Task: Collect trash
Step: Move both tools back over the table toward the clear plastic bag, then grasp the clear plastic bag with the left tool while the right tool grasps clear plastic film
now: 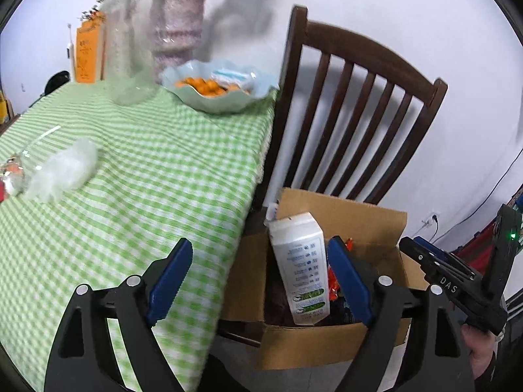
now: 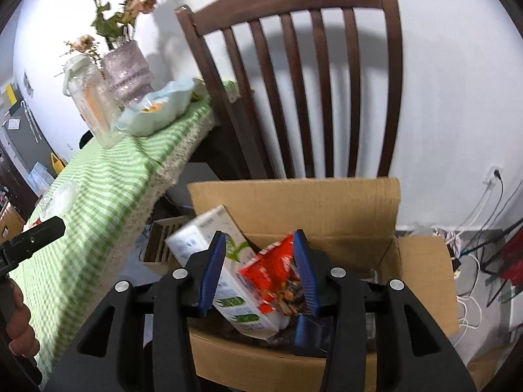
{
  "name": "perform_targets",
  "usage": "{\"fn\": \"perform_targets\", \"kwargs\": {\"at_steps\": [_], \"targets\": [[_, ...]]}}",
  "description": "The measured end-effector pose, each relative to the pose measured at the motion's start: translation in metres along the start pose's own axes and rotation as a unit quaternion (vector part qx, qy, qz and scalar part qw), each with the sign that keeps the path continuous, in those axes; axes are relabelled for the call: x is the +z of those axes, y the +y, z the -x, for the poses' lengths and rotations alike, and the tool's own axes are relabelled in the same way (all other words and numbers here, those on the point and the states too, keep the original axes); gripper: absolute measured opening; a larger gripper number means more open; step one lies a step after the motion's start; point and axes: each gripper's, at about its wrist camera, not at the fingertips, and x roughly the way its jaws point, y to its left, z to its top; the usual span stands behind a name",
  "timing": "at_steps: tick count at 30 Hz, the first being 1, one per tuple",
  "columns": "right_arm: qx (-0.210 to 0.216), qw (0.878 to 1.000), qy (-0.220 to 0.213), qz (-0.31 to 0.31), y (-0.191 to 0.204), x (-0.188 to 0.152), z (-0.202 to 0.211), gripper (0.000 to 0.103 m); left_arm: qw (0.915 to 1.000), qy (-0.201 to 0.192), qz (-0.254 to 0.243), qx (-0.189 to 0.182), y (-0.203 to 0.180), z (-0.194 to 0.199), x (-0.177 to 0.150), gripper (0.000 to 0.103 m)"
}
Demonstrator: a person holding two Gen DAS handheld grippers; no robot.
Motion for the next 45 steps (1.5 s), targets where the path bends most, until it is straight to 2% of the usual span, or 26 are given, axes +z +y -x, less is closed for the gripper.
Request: {"fn": "perform_targets", "kwargs": {"at_steps": [7, 12, 23, 28, 32, 34, 36, 38, 42, 45], "targets": [[0.021, 0.999, -0.018, 0.040, 0.049, 0.007, 0.009, 0.044, 0.9988, -0.038, 0.024, 0.018, 0.042, 0.038, 0.010, 0.082], [0.032, 0.997, -0.022, 0.068, 0.082, 0.012, 0.011, 0.045, 0.9967, -0.052, 0.057, 0.028, 0.079, 0.056, 0.016, 0.082], [0.052, 0.992, -0.037, 0.112, 0.143, 0.023, 0.014, 0.047, 0.9866, -0.097, 0.109, 0.073, 0.160, 0.096, 0.040, 0.082], [0.064, 0.987, -0.046, 0.139, 0.177, 0.032, 0.013, 0.049, 0.9723, -0.122, 0.153, 0.128, 0.233, 0.121, 0.055, 0.082], [0.071, 0.983, -0.045, 0.163, 0.204, 0.039, 0.006, 0.049, 0.9589, -0.124, 0.190, 0.171, 0.302, 0.132, 0.066, 0.082], [0.076, 0.981, -0.045, 0.174, 0.219, 0.042, 0.002, 0.049, 0.9523, -0.113, 0.186, 0.214, 0.335, 0.133, 0.071, 0.082], [0.082, 0.978, -0.044, 0.186, 0.235, 0.044, -0.002, 0.050, 0.9500, -0.098, 0.168, 0.244, 0.363, 0.129, 0.072, 0.082], [0.086, 0.977, -0.042, 0.192, 0.247, 0.046, -0.007, 0.050, 0.9470, -0.064, 0.153, 0.275, 0.396, 0.121, 0.068, 0.082], [0.098, 0.974, -0.028, 0.201, 0.277, 0.054, -0.030, 0.051, 0.9466, -0.058, 0.165, 0.271, 0.450, 0.116, 0.053, 0.082], [0.108, 0.971, -0.013, 0.211, 0.304, 0.056, -0.051, 0.051, 0.9370, -0.056, 0.207, 0.276, 0.480, 0.112, 0.041, 0.082]]}}
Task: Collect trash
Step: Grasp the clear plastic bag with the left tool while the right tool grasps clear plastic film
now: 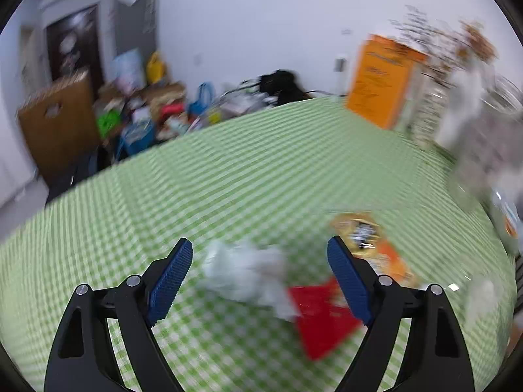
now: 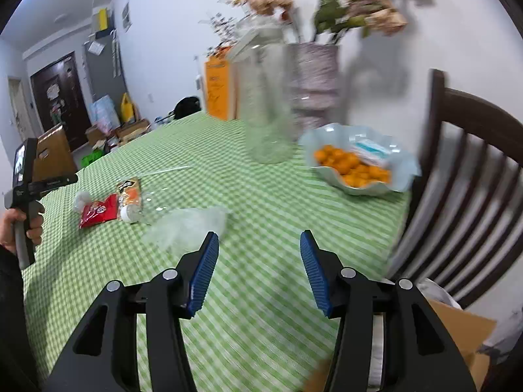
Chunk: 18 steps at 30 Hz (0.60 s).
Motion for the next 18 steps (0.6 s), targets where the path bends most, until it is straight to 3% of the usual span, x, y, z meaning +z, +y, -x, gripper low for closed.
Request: {"fn": "perform_targets", "kwargs": {"at_steps": [3, 5, 9, 13, 14, 16, 18], "targets": [[0.016, 1.000, 0.013, 0.007, 0.018, 0.008, -0.023, 0.051, 0.9978, 0.029, 0.052, -0.027, 0.020, -0.029, -0.002, 0.082], [0.032, 0.999, 0.023, 0.005, 0.032, 0.013, -0.043, 0.053, 0.9975, 0.038, 0.048, -0.035, 0.018, -0.037, -0.008, 0.082], [0.042, 0.998, 0.048, 0.016, 0.054, 0.018, -0.086, 0.056, 0.9975, 0.066, 0.023, 0.007, 0.011, -0.051, -0.016, 0.082], [0.040, 0.996, 0.075, 0.023, 0.060, 0.017, -0.117, 0.056, 0.9977, 0.059, 0.030, 0.013, 0.014, -0.053, -0.018, 0.082], [0.043, 0.995, 0.081, 0.027, 0.062, 0.015, -0.123, 0.055, 0.9974, 0.060, 0.040, 0.010, 0.016, -0.053, -0.019, 0.075], [0.055, 0.992, 0.103, 0.038, 0.065, 0.009, -0.131, 0.037, 0.9967, 0.057, 0.056, 0.014, 0.019, -0.054, -0.020, 0.059], [0.059, 0.992, 0.105, 0.040, 0.064, 0.004, -0.130, 0.017, 0.9966, 0.058, 0.055, 0.018, 0.023, -0.053, -0.022, 0.031]]}}
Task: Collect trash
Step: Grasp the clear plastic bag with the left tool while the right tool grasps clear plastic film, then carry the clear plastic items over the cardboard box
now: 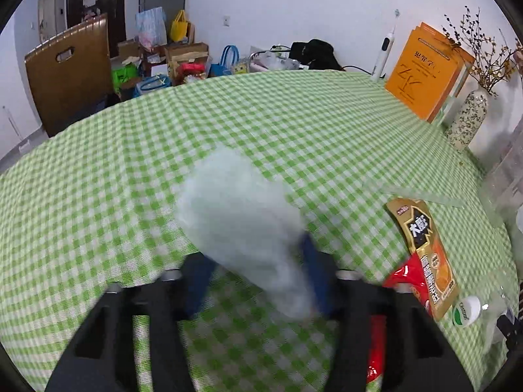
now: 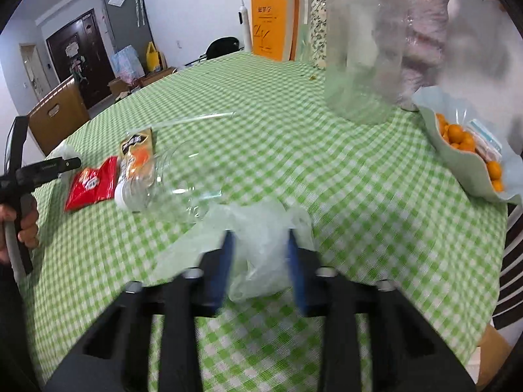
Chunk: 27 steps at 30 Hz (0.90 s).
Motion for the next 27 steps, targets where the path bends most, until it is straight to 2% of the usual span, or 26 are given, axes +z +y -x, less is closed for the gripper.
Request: {"fn": "perform_targets", "kwargs": {"at_steps": [3, 6, 8, 10, 13, 16, 18, 22, 26, 27], "targets": [[0.019, 1.000, -0.010, 0.005, -0.001, -0.006, 0.016, 0.007, 0.9994, 0.003, 0.031, -0.011, 0.015, 0.005, 0.000, 0.022], [0.014, 0.999, -0.034, 0.018, 0.001, -0.005, 0.041, 0.006, 0.9966, -0.024, 0.064, -0.045, 0.031, 0.023, 0.005, 0.020], [0.007, 0.998, -0.057, 0.017, -0.003, -0.003, 0.063, 0.006, 0.9916, -0.047, 0.093, -0.077, 0.044, 0.040, 0.009, 0.020], [0.006, 0.997, -0.078, 0.009, -0.010, -0.001, 0.084, 0.006, 0.9882, -0.066, 0.106, -0.089, 0.050, 0.054, 0.011, 0.020], [-0.004, 0.995, -0.098, 0.006, -0.016, -0.002, 0.107, 0.006, 0.9857, -0.073, 0.113, -0.102, 0.047, 0.065, 0.013, 0.020], [-0.010, 0.994, -0.106, 0.003, -0.020, -0.009, 0.120, 0.006, 0.9846, -0.083, 0.106, -0.112, 0.037, 0.077, 0.016, 0.020], [-0.023, 0.994, -0.109, 0.007, -0.023, -0.016, 0.126, 0.006, 0.9853, -0.100, 0.087, -0.107, 0.025, 0.087, 0.018, 0.020], [-0.039, 0.992, -0.117, -0.006, -0.040, -0.034, 0.147, 0.006, 0.9860, -0.110, 0.054, -0.113, -0.005, 0.106, 0.023, 0.020], [-0.058, 0.989, -0.133, -0.030, -0.066, -0.054, 0.174, 0.006, 0.9881, -0.125, 0.034, -0.083, -0.036, 0.130, 0.025, 0.020], [-0.063, 0.988, -0.136, -0.038, -0.075, -0.061, 0.183, 0.006, 0.9872, -0.128, 0.029, -0.091, -0.046, 0.138, 0.023, 0.020]]}}
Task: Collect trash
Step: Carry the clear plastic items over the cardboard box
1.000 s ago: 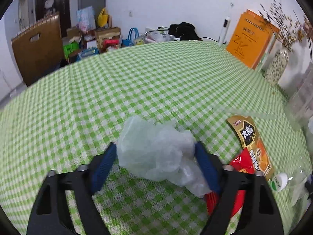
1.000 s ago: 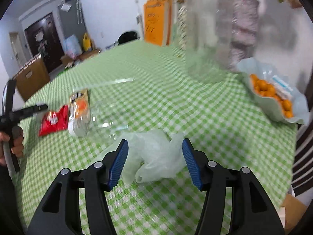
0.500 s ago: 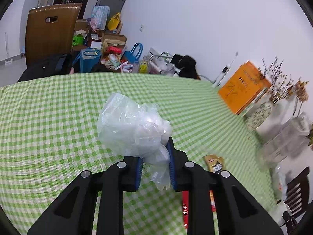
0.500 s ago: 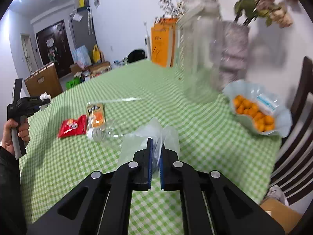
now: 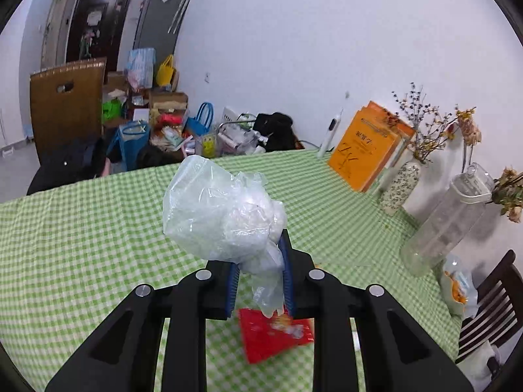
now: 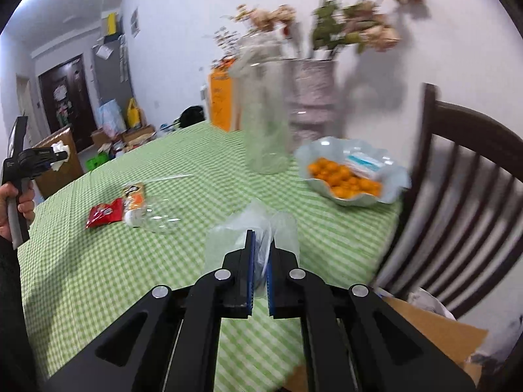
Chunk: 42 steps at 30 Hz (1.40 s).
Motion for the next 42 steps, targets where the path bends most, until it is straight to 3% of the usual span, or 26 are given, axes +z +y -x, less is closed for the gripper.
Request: {"fn": "perform_targets", "kwargs": {"at_steps": [4, 8, 10, 13, 18, 27, 30, 38, 42], "targets": [[-0.035, 0.999, -0.004, -0.019, -0.037, -0.015, 0.029, 0.006, 0.9976, -0.009, -0.043, -0.053, -0.048, 0.022, -0.014, 0.020], [-0.076, 0.995, -0.007, -0.060, -0.086, -0.040, 0.062, 0.006, 0.9879, 0.022, -0.112, -0.106, -0.113, 0.038, -0.051, 0.020], [-0.094, 0.992, -0.006, -0.081, -0.108, -0.053, 0.073, 0.006, 0.9774, 0.043, -0.144, -0.148, -0.146, 0.047, -0.073, 0.020], [-0.124, 0.986, -0.004, -0.108, -0.138, -0.074, 0.093, 0.006, 0.9552, 0.074, -0.189, -0.215, -0.193, 0.063, -0.108, 0.020], [-0.165, 0.976, 0.010, -0.143, -0.181, -0.110, 0.113, 0.006, 0.9226, 0.107, -0.250, -0.273, -0.251, 0.086, -0.156, 0.020], [-0.181, 0.965, 0.043, -0.185, -0.222, -0.161, 0.113, 0.006, 0.8866, 0.154, -0.318, -0.298, -0.321, 0.103, -0.229, 0.020], [-0.194, 0.962, 0.055, -0.182, -0.231, -0.169, 0.103, 0.006, 0.8790, 0.169, -0.332, -0.297, -0.335, 0.105, -0.250, 0.020], [-0.191, 0.962, 0.080, -0.178, -0.249, -0.191, 0.083, 0.006, 0.8546, 0.248, -0.355, -0.286, -0.370, 0.086, -0.319, 0.020], [-0.179, 0.962, 0.088, -0.188, -0.260, -0.202, 0.077, 0.007, 0.8346, 0.306, -0.362, -0.281, -0.381, 0.068, -0.356, 0.020]]}}
